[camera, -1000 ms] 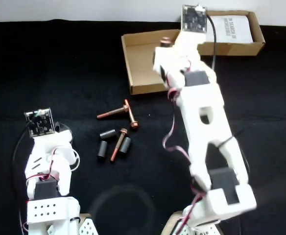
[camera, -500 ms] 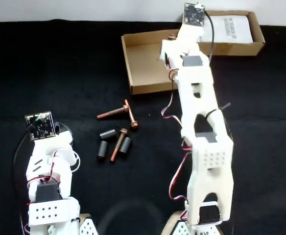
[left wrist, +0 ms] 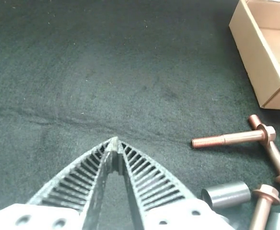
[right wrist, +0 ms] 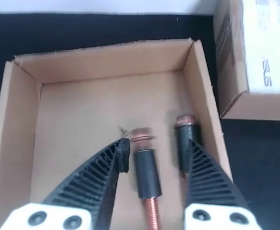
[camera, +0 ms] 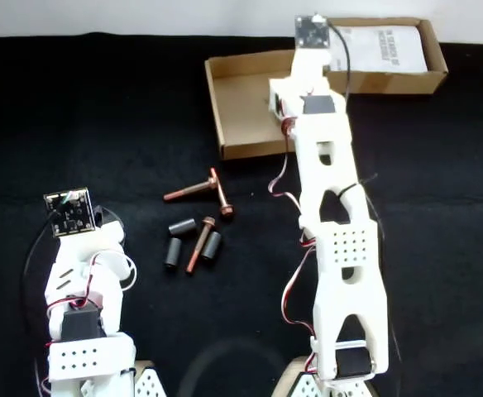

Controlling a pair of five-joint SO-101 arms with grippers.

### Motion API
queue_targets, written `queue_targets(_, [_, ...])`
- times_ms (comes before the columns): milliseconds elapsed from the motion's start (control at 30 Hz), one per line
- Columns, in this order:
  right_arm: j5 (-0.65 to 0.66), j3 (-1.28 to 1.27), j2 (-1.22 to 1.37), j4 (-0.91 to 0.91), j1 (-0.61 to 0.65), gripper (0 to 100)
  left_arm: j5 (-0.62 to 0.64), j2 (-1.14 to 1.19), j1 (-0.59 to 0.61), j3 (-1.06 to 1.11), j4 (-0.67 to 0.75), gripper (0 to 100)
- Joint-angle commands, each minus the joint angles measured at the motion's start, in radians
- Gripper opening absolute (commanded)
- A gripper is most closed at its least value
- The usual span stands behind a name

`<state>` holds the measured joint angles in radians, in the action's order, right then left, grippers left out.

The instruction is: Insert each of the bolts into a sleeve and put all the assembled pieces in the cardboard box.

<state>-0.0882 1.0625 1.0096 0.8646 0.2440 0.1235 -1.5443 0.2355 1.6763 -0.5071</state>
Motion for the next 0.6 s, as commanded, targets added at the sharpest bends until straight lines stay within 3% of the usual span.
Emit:
queue_targets(0, [0.011,0.074,-0.015,0.008,-0.005,18.1,-0.002,-0.007,-0.019,0.027,0.015,1])
queue_targets(167, [0.003,0.242,-0.015,0.157,0.019,18.0,-0.003,-0.007,-0.021,0.027,0.005,1])
queue_targets(267, [-0.081,0.424,-0.015,0.282,0.039,17.8,-0.003,-0.007,-0.021,0.027,0.003,1])
queue_targets(433, [-0.138,0.719,-0.018,0.467,0.093,4.7,-0.003,-0.007,-0.021,0.027,0.003,1])
queue_targets(567, [-0.144,0.71,-0.114,0.61,0.113,0.9,-0.003,-0.007,-0.021,0.027,0.003,1])
